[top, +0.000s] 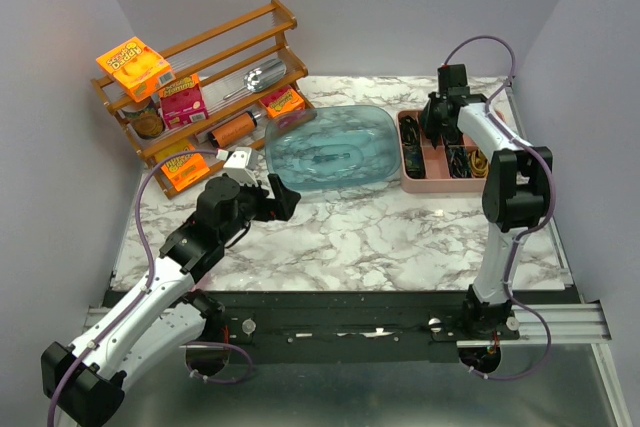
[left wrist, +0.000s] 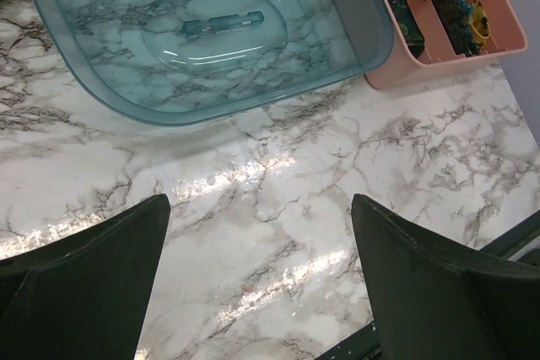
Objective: Roll the ties
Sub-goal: Place the tie in the storage box.
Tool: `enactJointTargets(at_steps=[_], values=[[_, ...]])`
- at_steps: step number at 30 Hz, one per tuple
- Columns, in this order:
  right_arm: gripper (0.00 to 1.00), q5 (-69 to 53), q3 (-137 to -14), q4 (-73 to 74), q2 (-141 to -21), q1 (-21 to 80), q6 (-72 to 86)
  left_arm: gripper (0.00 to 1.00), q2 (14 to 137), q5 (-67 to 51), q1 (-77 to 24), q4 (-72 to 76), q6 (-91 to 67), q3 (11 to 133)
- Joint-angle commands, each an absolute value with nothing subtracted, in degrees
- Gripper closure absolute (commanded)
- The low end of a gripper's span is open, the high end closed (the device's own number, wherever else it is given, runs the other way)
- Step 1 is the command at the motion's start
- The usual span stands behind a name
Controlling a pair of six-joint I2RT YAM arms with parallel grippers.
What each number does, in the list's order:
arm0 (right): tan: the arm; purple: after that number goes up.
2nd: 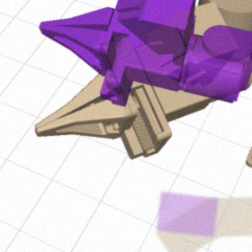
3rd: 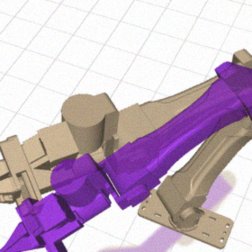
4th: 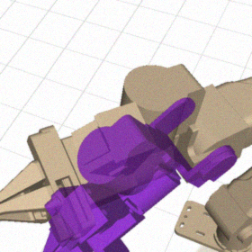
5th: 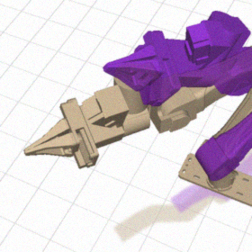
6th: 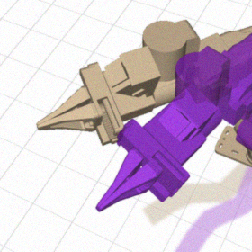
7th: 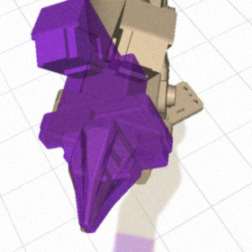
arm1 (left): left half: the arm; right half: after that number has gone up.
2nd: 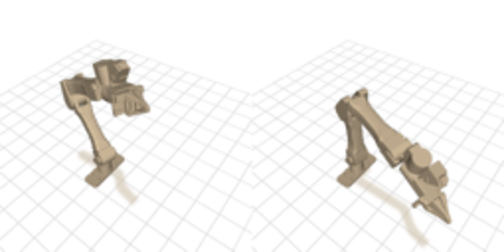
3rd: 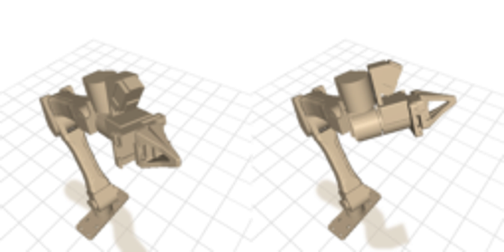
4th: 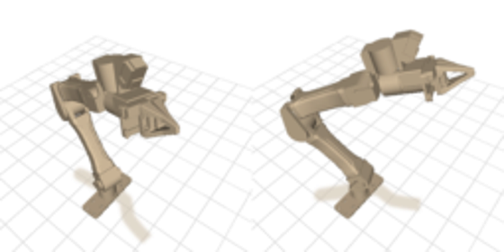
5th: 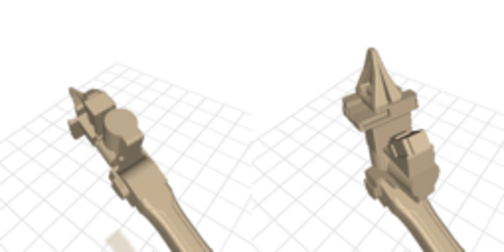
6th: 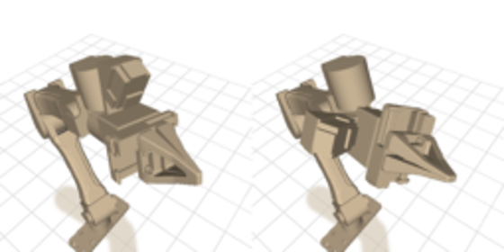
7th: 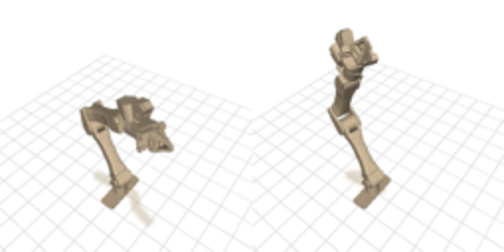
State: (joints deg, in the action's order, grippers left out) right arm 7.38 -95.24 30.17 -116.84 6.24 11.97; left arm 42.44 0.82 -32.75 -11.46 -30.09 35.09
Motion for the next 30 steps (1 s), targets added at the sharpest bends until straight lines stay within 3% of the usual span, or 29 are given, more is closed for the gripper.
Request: enactJointTargets(at_steps=[1,17,23,25,29,30], values=[[0.99,8.2,-98.4,30.8,-119.7,5.9,12.1,0.01,42.3,0.1,-32.9,-10.1,-30.2,34.6],[1.00,8.2,-107.1,39.3,-128.8,5.7,14.1,0.01,42.3,-1.3,-32.9,-9.8,-30.4,34.4],[0.96,8.0,-106.5,41.6,-128.1,5.7,14.8,0.01,42.5,-1.6,-32.9,-9.8,-30.3,34.4],[0.92,7.0,-105.7,40.9,-126.1,5.7,14.8,0.01,42.5,-1.6,-32.9,-9.7,-30.4,34.3],[0.74,6.1,-105.4,40.8,-123.4,5.7,14.6,0.01,42.5,-1.7,-32.9,-9.6,-30.3,34.3],[0.65,6.1,-104.9,40.9,-122.8,5.6,14.8,0.01,42.5,-1.7,-32.9,-9.6,-30.3,34.3]])
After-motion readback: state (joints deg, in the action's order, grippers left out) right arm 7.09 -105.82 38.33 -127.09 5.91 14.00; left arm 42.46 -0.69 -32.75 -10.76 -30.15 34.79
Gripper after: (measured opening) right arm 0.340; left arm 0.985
